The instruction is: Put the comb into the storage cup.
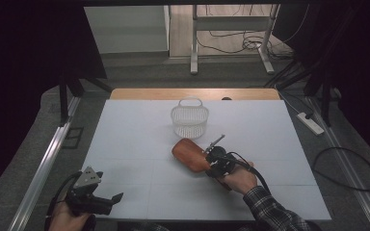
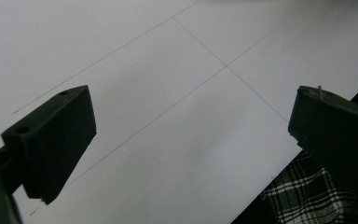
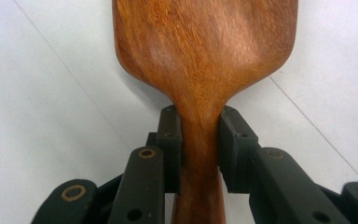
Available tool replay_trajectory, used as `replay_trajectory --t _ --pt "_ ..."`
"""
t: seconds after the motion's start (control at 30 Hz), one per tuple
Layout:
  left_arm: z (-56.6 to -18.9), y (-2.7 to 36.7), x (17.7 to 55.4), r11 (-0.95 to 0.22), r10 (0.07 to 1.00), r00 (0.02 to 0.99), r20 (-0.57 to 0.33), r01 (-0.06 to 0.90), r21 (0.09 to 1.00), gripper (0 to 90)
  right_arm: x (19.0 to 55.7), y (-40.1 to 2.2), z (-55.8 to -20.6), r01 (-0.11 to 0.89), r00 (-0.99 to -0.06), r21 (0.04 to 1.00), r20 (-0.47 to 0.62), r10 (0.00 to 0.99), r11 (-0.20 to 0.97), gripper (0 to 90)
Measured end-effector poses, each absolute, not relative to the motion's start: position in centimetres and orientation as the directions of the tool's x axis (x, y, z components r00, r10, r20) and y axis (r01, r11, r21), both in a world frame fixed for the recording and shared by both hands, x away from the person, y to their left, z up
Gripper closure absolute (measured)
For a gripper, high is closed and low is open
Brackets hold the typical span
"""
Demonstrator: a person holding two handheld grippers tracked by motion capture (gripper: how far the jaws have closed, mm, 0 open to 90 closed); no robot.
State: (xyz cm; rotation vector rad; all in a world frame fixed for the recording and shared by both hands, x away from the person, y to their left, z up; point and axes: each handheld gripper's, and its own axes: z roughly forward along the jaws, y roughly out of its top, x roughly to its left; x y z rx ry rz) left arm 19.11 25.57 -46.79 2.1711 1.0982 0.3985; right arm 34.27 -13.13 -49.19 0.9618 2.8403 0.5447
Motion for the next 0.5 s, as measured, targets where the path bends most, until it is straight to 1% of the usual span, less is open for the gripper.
replay_trajectory --t 0.23,0.5 --pt "-46.77 25.64 19.1 -0.419 0.803 0.596 -0.03 0.599 0.682 1.7 33.78 -13.29 -49.01 0.554 -0.807 0.382 0.029 0.59 0.739 72.1" --pt "-46.71 25.88 19.11 -0.398 0.806 0.59 -0.049 0.601 0.693 1.1 33.37 -13.54 -48.19 0.538 -0.813 0.447 0.054 0.579 0.715 72.2"
